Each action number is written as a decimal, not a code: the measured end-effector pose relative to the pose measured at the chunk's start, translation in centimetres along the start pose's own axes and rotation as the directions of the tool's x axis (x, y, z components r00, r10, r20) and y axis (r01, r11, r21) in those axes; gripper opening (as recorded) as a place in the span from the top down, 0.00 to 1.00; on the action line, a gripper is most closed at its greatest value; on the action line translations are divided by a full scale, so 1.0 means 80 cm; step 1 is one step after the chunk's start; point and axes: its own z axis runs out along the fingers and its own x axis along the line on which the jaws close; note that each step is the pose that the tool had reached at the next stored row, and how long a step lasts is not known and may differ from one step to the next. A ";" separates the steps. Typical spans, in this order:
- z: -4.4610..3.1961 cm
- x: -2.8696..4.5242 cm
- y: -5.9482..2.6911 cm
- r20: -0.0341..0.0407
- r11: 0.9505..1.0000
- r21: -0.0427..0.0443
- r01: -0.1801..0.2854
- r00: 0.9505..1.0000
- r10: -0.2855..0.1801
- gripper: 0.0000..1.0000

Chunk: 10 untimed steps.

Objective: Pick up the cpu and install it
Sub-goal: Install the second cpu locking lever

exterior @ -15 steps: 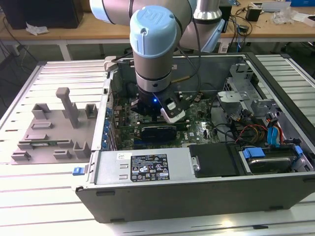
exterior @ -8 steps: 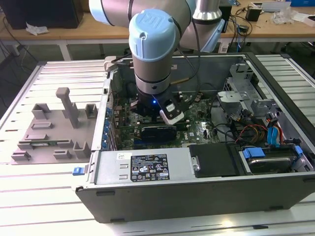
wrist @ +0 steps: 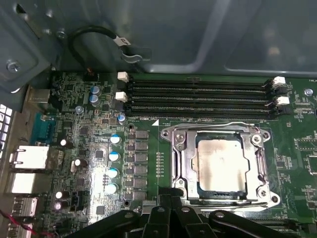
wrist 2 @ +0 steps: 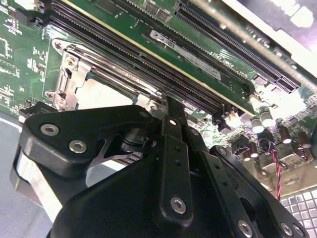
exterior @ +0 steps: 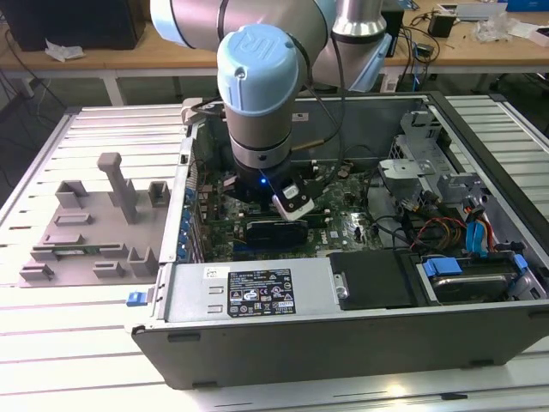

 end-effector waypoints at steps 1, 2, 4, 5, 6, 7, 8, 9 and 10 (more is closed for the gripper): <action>0.0002 0.0003 0.000 0.000 1.000 -0.001 -0.001 1.000 0.001 0.89; 0.0002 0.0004 0.000 0.001 1.000 0.000 -0.002 1.000 0.002 0.89; 0.0002 0.0005 0.000 0.001 1.000 0.000 -0.003 1.000 0.003 0.89; 0.0001 0.0005 0.000 0.001 1.000 -0.001 -0.002 1.000 0.002 0.89; -0.0007 0.0005 0.000 0.001 1.000 0.000 -0.003 1.000 0.003 0.89; -0.0032 0.0003 0.001 0.001 1.000 0.000 -0.003 1.000 0.003 0.89; -0.0076 0.0002 0.002 0.001 1.000 0.002 -0.003 1.000 0.003 0.89; -0.0106 0.0001 0.004 0.001 1.000 0.003 -0.003 1.000 0.003 0.89; -0.0139 0.0000 0.005 0.001 1.000 0.005 -0.003 1.000 0.003 0.89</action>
